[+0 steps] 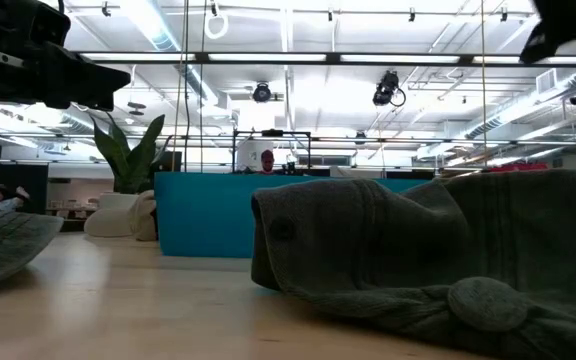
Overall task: Pick & Place hat
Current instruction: Put the bottom brown cap into the blue bin
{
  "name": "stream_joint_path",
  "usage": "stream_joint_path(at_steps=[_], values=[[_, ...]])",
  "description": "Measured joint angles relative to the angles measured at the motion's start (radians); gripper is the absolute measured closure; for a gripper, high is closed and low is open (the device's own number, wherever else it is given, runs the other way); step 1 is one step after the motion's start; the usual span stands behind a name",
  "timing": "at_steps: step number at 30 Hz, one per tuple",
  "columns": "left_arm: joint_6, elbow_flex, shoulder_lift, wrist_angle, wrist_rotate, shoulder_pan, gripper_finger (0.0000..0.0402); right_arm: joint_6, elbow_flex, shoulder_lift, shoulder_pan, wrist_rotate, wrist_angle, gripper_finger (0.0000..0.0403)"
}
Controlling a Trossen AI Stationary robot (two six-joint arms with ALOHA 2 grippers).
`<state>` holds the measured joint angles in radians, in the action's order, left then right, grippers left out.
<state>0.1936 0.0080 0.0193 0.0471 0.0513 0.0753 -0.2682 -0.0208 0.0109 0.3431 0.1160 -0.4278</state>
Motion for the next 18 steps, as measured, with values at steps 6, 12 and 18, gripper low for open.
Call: stream_joint_path(at_steps=[6,12,18], values=[[0.0,0.0,0.0,0.0,0.0,0.0,0.0383,0.115,0.0,0.0,0.0,0.0,-0.313,0.0332],[0.0,0.0,0.0,0.0,0.0,0.0,0.0383,0.206,0.0,0.0,0.0,0.0,-0.37,0.0332],[0.0,0.0,0.0,0.0,0.0,0.0,0.0383,0.207,0.0,0.0,0.0,-0.007,-0.49,0.0332]])
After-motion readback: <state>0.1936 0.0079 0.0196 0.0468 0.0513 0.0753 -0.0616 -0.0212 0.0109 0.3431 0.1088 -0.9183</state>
